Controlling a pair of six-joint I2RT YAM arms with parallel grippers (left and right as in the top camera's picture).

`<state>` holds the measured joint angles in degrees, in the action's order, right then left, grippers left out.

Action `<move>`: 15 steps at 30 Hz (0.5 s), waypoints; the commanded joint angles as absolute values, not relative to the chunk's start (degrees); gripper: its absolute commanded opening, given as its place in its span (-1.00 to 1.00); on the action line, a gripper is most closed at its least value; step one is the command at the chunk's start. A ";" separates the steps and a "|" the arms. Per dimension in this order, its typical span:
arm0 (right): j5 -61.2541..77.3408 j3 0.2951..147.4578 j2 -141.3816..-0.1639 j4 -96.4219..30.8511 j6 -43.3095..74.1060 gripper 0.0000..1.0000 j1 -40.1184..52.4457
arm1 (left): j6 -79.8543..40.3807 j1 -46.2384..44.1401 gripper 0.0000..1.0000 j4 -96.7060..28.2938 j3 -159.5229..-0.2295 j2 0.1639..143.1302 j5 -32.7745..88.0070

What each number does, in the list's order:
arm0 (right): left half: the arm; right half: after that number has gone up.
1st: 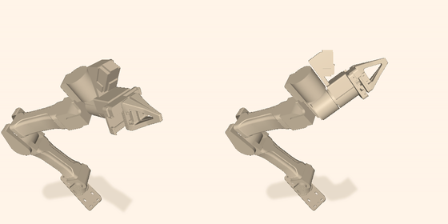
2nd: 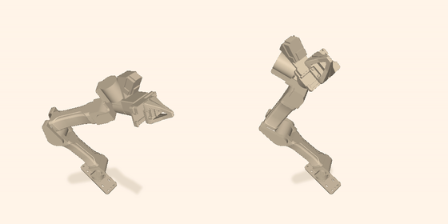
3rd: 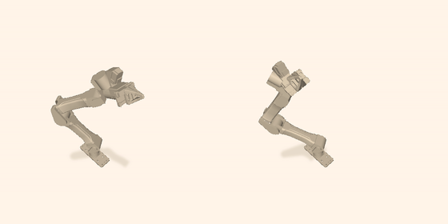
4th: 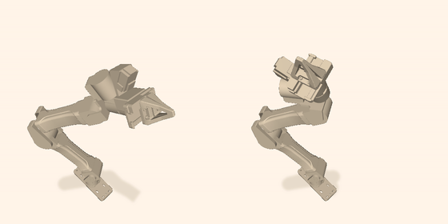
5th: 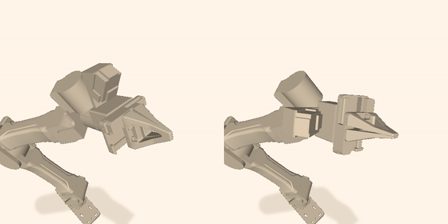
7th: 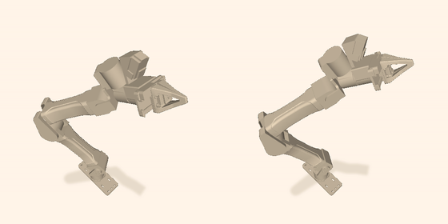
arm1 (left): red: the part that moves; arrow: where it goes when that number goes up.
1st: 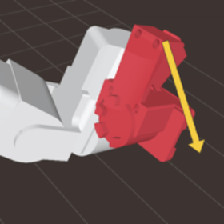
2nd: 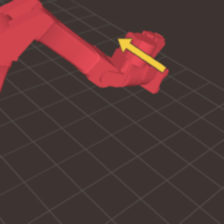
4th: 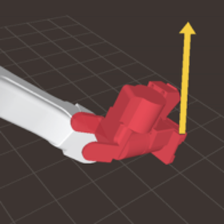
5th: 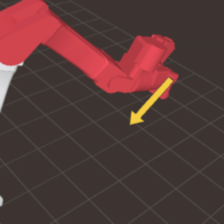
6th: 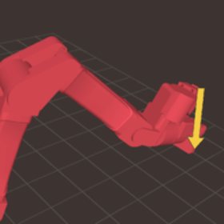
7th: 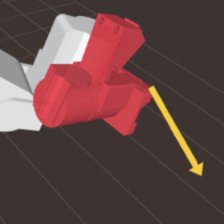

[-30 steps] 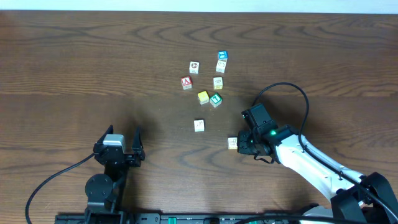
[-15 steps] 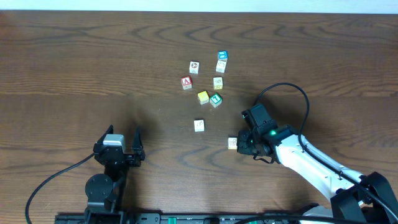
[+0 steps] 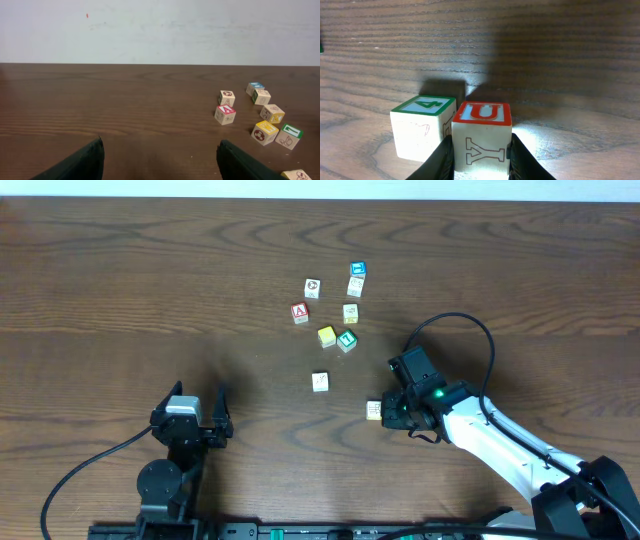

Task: Lift 5 blocks

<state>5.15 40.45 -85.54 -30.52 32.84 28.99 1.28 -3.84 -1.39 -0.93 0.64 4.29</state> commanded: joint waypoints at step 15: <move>5.39 36.32 -89.10 -32.10 32.49 -0.29 30.09 | 0.97 -3.55 0.45 -3.66 -0.23 0.67 5.30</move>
<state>6.04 38.96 -86.72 -30.89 32.51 29.30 1.28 -3.84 -1.39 -0.93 0.67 4.29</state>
